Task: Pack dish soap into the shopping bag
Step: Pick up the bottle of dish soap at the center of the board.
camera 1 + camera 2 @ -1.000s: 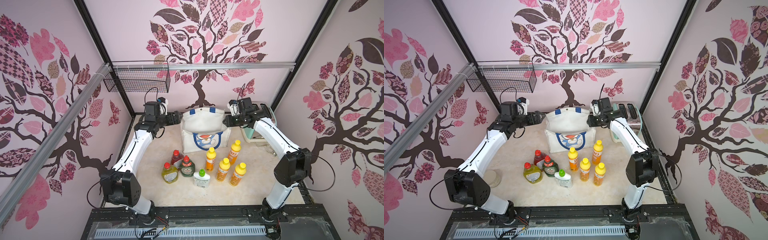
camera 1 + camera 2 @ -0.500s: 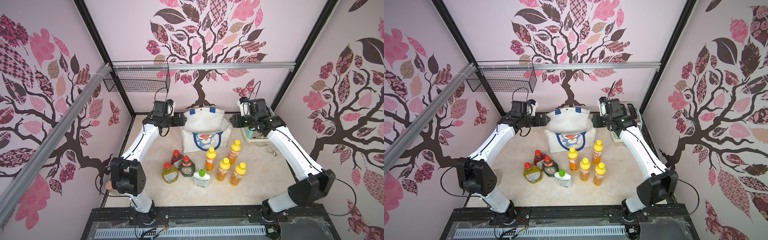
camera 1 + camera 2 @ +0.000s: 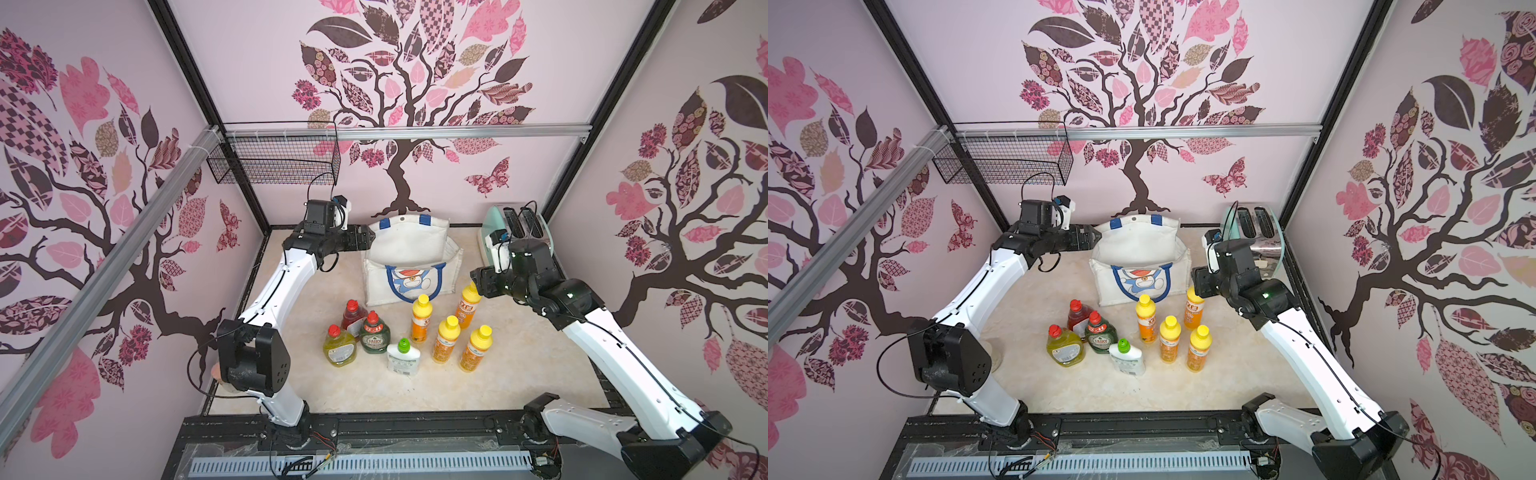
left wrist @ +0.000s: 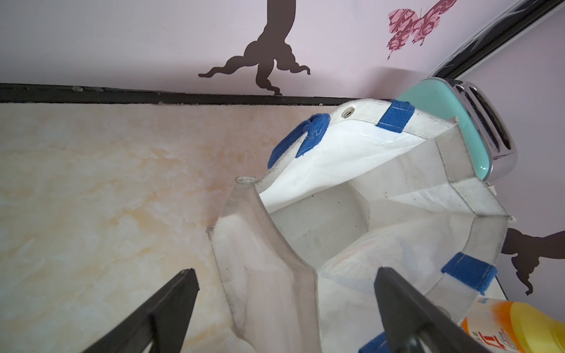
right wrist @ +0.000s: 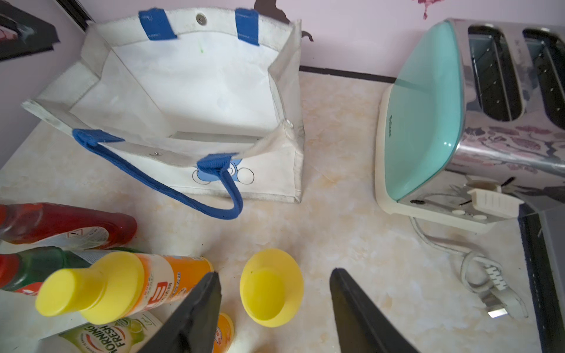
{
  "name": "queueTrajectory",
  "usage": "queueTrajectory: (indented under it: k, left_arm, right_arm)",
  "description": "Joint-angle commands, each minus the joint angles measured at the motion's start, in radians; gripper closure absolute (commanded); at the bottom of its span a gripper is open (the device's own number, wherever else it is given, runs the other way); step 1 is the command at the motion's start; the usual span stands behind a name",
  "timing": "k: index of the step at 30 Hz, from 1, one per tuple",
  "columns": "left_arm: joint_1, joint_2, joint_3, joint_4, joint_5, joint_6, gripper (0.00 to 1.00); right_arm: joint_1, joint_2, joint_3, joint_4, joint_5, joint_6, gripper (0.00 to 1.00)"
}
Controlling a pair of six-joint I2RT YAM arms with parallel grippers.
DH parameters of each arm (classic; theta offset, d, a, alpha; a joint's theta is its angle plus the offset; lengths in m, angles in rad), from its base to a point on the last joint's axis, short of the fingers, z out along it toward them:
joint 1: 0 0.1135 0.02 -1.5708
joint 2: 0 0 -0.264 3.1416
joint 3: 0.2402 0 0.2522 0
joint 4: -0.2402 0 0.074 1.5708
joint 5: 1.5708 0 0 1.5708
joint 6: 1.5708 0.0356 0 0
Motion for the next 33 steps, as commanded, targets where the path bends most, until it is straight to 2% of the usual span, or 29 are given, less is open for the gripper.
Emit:
queueTrajectory:
  k: [1, 7, 15, 19, 33]
  left_arm:
    - [-0.007, -0.023, -0.008, 0.026, -0.008, -0.006, 0.04]
    - [-0.012, -0.032, -0.024, 0.029, -0.089, -0.002, 0.02]
    - [-0.011, -0.031, -0.031, 0.057, -0.056, -0.024, 0.02]
    - [-0.011, -0.036, -0.035, 0.064, -0.045, -0.025, 0.02]
    - [-0.012, -0.040, -0.034, 0.056, -0.042, -0.021, 0.02]
  right_arm:
    - [0.004, -0.021, -0.051, 0.077, -0.014, -0.001, 0.41]
    - [0.018, -0.034, -0.108, 0.138, -0.035, -0.026, 0.40]
    - [0.023, -0.058, -0.187, 0.213, -0.069, -0.011, 0.34]
    - [0.024, -0.052, -0.201, 0.226, -0.036, -0.024, 0.33]
    - [0.024, -0.022, -0.249, 0.318, -0.014, -0.026, 0.39]
